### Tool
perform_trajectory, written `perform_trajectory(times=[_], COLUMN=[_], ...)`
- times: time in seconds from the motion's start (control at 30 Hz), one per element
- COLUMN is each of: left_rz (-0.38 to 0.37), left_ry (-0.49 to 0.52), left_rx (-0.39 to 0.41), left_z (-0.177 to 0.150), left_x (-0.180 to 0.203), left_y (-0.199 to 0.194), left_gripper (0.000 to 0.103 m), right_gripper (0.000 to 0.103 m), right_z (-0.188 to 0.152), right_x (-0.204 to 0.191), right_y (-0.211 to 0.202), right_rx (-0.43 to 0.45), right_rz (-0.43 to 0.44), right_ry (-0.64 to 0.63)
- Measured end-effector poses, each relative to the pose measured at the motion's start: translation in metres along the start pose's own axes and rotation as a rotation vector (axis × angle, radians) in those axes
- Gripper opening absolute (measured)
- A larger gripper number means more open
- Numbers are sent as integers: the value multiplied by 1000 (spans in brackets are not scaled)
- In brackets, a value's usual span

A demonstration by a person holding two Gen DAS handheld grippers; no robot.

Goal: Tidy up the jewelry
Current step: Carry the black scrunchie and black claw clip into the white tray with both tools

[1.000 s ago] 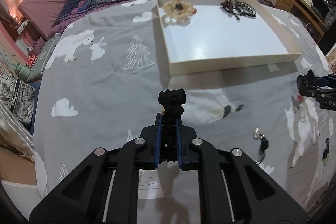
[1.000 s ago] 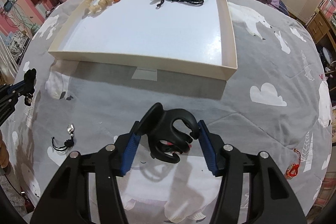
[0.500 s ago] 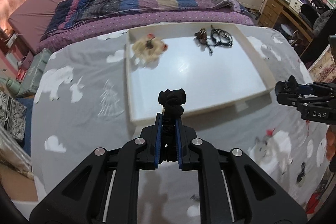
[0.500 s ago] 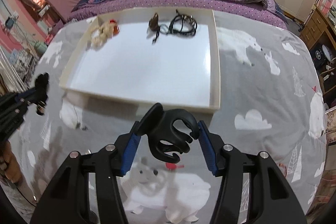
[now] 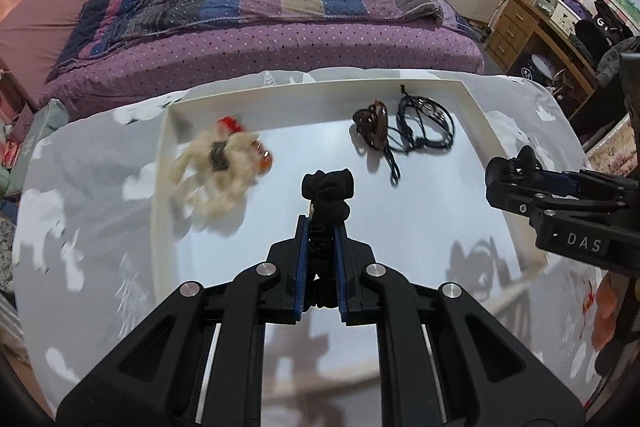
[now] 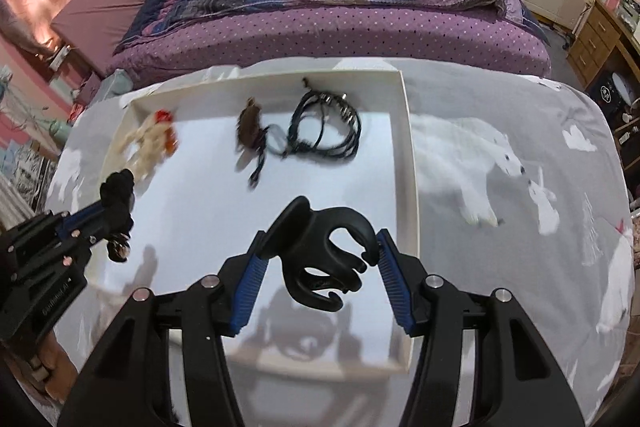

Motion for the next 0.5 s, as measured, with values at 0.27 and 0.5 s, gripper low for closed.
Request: perform_trajectory(times=[0.27,0.5], left_rz=[4,-3], left_ry=[-23,-31], left_rx=[-46,-58], left_z=[23,32], left_x=[-9,-1], left_y=[48,74], left_gripper=[10,12], right_gripper=[55,55], right_z=[24,35], right_x=[17,15], right_y=[31,42], right_rx=[-6,12], right_rz=[-53,-55], right_ry=[3,-2])
Point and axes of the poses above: each gripper's, at about its wrist camera, not at the fingertips, and y roughly the way its jaws point, x to its right, z to its top, the point moved 10 cm from there along y, roughly the way its jaws point, and after that the axes turned 8 degrees about y, right-handed, at the moved point
